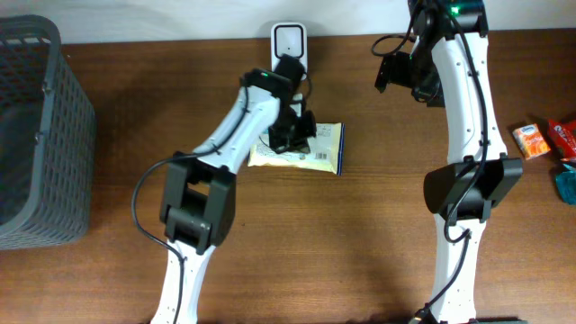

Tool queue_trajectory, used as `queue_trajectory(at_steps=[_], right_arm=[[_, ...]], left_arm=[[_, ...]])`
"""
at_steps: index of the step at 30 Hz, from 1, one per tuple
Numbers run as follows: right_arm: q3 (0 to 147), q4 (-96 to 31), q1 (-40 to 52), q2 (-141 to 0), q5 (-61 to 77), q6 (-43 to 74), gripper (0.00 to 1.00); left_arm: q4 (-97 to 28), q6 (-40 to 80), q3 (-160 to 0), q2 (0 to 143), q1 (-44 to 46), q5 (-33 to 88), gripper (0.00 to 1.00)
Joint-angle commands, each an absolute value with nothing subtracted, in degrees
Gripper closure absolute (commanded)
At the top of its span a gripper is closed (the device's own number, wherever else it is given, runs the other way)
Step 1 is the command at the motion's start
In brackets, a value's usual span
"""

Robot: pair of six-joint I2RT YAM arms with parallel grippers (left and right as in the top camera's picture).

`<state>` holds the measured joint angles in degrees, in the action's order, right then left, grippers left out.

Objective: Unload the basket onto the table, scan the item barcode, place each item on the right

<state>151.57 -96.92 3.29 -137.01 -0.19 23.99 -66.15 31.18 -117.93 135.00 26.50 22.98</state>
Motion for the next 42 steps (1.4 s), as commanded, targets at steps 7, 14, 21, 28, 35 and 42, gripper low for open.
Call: queue_trajectory(at_steps=[7, 14, 21, 28, 35, 42], right_arm=[[152.05, -97.10, 2.96, -136.77, -1.13, 24.23, 0.01], [152.05, -97.10, 2.96, -136.77, -1.13, 24.23, 0.01], [152.05, -97.10, 2.96, -136.77, -1.13, 24.23, 0.01], [152.05, -92.03, 2.96, -136.77, 1.06, 24.45, 0.01], [147.92, -91.18, 13.30, -140.03, 17.96, 15.25, 0.96], [120.86, -64.64, 27.46, -140.31, 19.22, 21.93, 0.96]], left_arm=[[-53.80, 34.04, -110.78, 134.13, 29.52, 12.16, 1.00], [-47.40, 34.72, -113.30, 134.04, 27.88, 12.62, 1.00], [-59.07, 31.59, -119.11, 124.25, 16.19, 7.77, 0.26], [-71.70, 31.62, -119.09, 124.75, 2.66, -1.13, 0.01], [-71.66, 31.62, -119.09, 124.75, 2.72, -1.13, 0.01], [-71.68, 31.62, -119.09, 124.75, 2.72, -1.13, 0.01]])
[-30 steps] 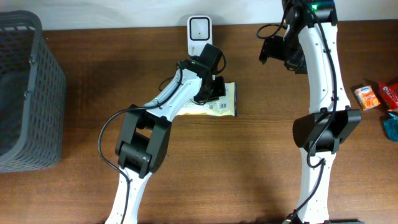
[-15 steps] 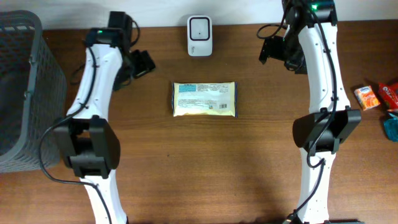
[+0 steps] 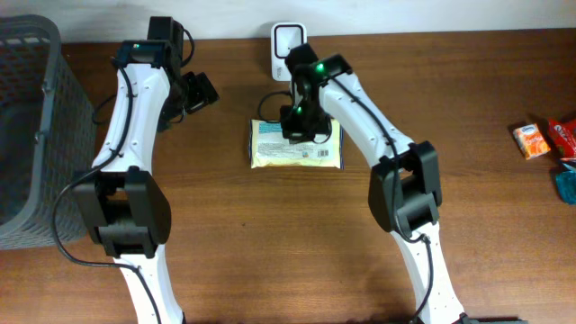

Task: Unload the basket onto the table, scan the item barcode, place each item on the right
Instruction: 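Reach the right gripper to the yellow packet and grasp it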

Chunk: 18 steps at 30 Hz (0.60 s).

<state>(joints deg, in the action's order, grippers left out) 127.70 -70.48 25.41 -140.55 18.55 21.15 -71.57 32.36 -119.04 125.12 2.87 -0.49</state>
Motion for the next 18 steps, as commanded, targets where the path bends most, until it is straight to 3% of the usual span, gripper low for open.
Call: queue_trajectory(at_steps=[1, 5, 6, 7, 8, 9, 10, 14, 18], right_arm=[[118.06, -60.88, 27.81, -140.31, 19.05, 21.67, 0.96], [124.36, -68.27, 26.00, -137.36, 18.85, 17.06, 0.96], [128.79, -72.51, 24.80, -136.16, 18.83, 15.31, 0.91], [133.47, -76.79, 23.64, -135.96, 18.61, 14.00, 0.70], [137.86, -81.06, 22.22, -135.96, 16.71, 13.50, 0.39], [138.93, -83.35, 21.37, -135.96, 14.39, 13.50, 0.15], [138.72, -85.89, 20.49, -136.22, 14.35, 12.71, 0.01], [131.83, -85.49, 25.89, -136.38, 13.61, -11.22, 0.01], [125.08, -77.19, 37.74, -136.38, -15.05, -11.77, 0.01]], left_arm=[[-71.68, 31.62, -119.09, 124.75, 2.72, -1.13, 0.01], [-71.68, 31.62, -119.09, 124.75, 2.72, -1.13, 0.01], [-71.68, 31.62, -119.09, 124.75, 2.70, -1.13, 0.01], [-71.68, 31.62, -119.09, 124.75, 2.72, -1.13, 0.01], [-71.68, 31.62, -119.09, 124.75, 2.72, -1.13, 0.01], [-71.66, 31.62, -119.09, 124.75, 2.72, -1.13, 0.01], [-71.68, 31.62, -119.09, 124.75, 2.70, -1.13, 0.01], [-71.68, 31.62, -119.09, 124.75, 2.70, -1.13, 0.01], [-71.66, 31.62, -119.09, 124.75, 2.72, -1.13, 0.01]])
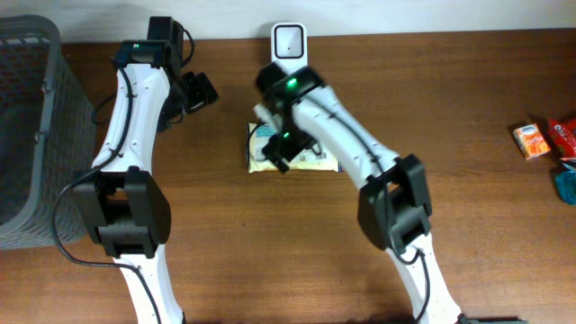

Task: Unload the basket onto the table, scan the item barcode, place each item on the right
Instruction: 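Reach the right gripper to the yellow packet and grasp it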

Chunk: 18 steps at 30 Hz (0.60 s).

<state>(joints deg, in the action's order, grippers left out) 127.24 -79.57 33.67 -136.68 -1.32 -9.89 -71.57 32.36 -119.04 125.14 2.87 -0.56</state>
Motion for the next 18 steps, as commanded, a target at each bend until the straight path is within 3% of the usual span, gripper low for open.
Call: queue_trajectory(at_steps=[1, 7, 9, 16, 18], right_arm=[[123.42, -75.66, 39.68, -136.38, -17.87, -11.77, 0.01], [115.33, -62.89, 41.98, -136.38, -25.26, -11.81, 0.01], [115.28, -61.67, 41.98, -136.44, -24.49, -11.79, 0.10], [115.26, -60.75, 41.80, -138.56, -19.51, -11.75, 0.17], [114.96, -60.64, 41.12, -139.90, -18.76, -11.53, 0.28]], left_arm=[[-71.68, 31.62, -119.09, 124.75, 2.72, -1.13, 0.01], [-71.68, 31.62, -119.09, 124.75, 2.72, -1.13, 0.01], [-71.66, 31.62, -119.09, 124.75, 2.72, -1.13, 0.01], [-71.66, 31.62, -119.09, 124.75, 2.72, -1.13, 0.01], [-71.68, 31.62, -119.09, 124.75, 2.70, -1.13, 0.01]])
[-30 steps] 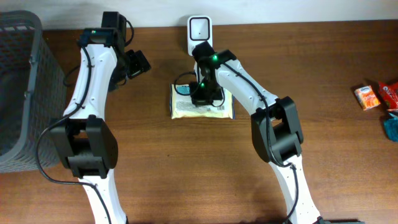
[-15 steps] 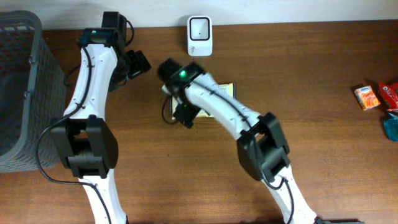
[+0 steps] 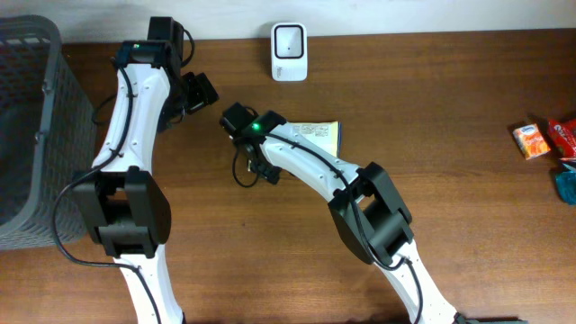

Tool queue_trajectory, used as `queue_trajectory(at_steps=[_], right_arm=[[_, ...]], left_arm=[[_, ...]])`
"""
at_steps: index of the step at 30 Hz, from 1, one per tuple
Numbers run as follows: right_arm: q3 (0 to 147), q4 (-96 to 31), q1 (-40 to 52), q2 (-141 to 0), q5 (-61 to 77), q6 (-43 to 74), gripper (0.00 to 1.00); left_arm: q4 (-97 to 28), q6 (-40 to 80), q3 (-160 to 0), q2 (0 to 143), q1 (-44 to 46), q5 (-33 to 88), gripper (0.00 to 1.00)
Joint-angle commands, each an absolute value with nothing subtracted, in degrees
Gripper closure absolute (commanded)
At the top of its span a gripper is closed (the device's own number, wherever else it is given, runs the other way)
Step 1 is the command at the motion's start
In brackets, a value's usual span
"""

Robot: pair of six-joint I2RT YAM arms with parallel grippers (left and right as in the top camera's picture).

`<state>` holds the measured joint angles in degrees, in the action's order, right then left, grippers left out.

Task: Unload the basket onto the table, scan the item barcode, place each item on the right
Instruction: 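Reach the right gripper to the yellow packet and grasp it, then lift the yellow packet with the right gripper up to the scanner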

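The item, a pale yellow packet (image 3: 317, 135) with printed labels, lies on the table below the white scanner (image 3: 289, 40). Only its right part shows; my right arm lies across the rest. My right gripper (image 3: 254, 171) reaches left past the packet's left end, low over the wood. The overhead view is too dark there to tell how its jaws stand or whether it holds anything. My left gripper (image 3: 203, 91) hangs raised at the upper left, away from the packet, with nothing seen in it.
A grey mesh basket (image 3: 36, 135) stands at the left edge. Small snack packets (image 3: 533, 140) lie at the far right edge. The scanner stands at the table's back edge.
My right gripper moved from over the packet's left part to the bare wood left of it, and its wrist swung left. Less of the packet shows now. The left arm stayed still.
My left gripper was down on the packet below the scanner while the right arm stood raised at the back right. Then the left arm was lifted away to the upper left and the right gripper was over the packet. It then shifted to the packet's left part, now past it.
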<state>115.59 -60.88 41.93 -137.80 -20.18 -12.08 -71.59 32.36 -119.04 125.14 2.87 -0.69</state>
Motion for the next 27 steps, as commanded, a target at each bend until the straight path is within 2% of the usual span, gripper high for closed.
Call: queue_trajectory(at_steps=[1, 2, 3, 4, 9, 10, 13, 14, 16, 17, 18, 19, 20, 21, 22, 23, 24, 26, 27], right_arm=[[114.91, -60.55, 40.62, -140.00, -18.59, -9.74, 0.40], [114.91, -60.31, 40.12, -139.98, -18.61, -7.92, 0.57], [114.91, -59.99, 39.31, -139.98, -18.50, -6.11, 0.81], [115.00, -59.68, 38.39, -139.98, -18.28, -3.73, 0.96], [128.64, -67.18, 31.68, -135.94, 5.39, -2.22, 0.96], [137.19, -75.16, 28.34, -135.44, 21.58, -2.24, 0.96], [138.87, -80.23, 23.94, -135.50, 43.27, -2.76, 0.96], [137.73, -81.01, 21.82, -135.52, 53.39, -4.45, 0.96], [133.14, -80.99, 19.79, -135.74, 63.11, -4.45, 0.96], [122.21, -78.81, 19.22, -136.31, 66.37, -3.75, 0.96], [114.30, -71.88, 17.80, -136.33, 68.53, 1.10, 0.96], [112.46, -69.71, 17.04, -136.33, 67.88, 2.72, 0.96], [109.36, -65.87, 14.96, -136.35, 61.25, 6.79, 0.96], [108.31, -65.04, 12.27, -136.35, 47.22, 10.63, 0.94], [108.33, -65.14, 10.44, -136.33, 38.17, 11.75, 0.75], [108.62, -65.45, 8.80, -136.20, 33.98, 11.70, 0.60], [109.43, -66.24, 6.87, -136.20, 31.38, 11.68, 0.51], [114.98, -71.57, 2.22, -136.20, 24.62, 11.62, 0.47], [118.76, -75.37, 0.64, -136.20, 22.90, 10.76, 0.39]], left_arm=[[-71.68, 31.62, -119.09, 124.75, 2.72, -1.13, 0.01], [-71.68, 31.62, -119.09, 124.75, 2.72, -1.13, 0.01], [-71.68, 31.62, -119.09, 124.75, 2.70, -1.13, 0.01], [-71.68, 31.62, -119.09, 124.75, 2.70, -1.13, 0.01], [-71.68, 31.62, -119.09, 124.75, 2.72, -1.13, 0.01], [-71.68, 31.62, -119.09, 124.75, 2.72, -1.13, 0.01], [-71.66, 31.59, -119.09, 124.75, 2.72, -1.13, 0.01], [-71.68, 31.62, -119.09, 124.75, 2.72, -1.13, 0.01], [-71.66, 31.62, -119.09, 124.75, 2.72, -1.13, 0.01], [-71.68, 31.62, -119.09, 124.75, 2.70, -1.13, 0.01], [-71.68, 31.62, -119.09, 124.75, 2.72, -1.13, 0.01], [-71.68, 31.62, -119.09, 124.75, 2.72, -1.13, 0.01], [-71.68, 31.62, -119.09, 124.75, 2.72, -1.13, 0.01], [-71.68, 31.62, -119.09, 124.75, 2.70, -1.13, 0.01], [-71.68, 31.62, -119.09, 124.75, 2.72, -1.13, 0.01], [-71.68, 31.62, -119.09, 124.75, 2.72, -1.13, 0.01], [-71.68, 31.62, -119.09, 124.75, 2.72, -1.13, 0.01], [-71.68, 31.62, -119.09, 124.75, 2.72, -1.13, 0.01], [-71.68, 31.62, -119.09, 124.75, 2.70, -1.13, 0.01]])
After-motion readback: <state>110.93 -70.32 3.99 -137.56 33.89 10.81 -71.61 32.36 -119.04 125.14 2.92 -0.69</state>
